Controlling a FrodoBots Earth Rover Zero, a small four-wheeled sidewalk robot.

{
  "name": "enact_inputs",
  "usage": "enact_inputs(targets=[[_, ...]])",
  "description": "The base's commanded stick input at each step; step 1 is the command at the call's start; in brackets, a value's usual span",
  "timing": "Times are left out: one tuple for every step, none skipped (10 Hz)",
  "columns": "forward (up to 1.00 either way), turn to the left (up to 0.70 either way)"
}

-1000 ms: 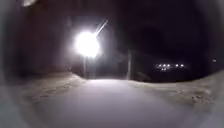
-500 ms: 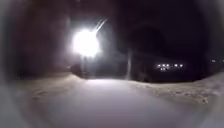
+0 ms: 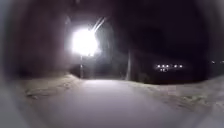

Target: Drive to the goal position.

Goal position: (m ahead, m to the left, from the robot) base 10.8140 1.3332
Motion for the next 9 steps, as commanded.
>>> enact_inputs(targets=[[0.70,0.26],[0.70,0.35],[0.70,0.35],[0.70,0.35],[0.70,0.35],[0.70,0.11],[0.70,0.00],[0.70,0.00],[0.70,0.00]])
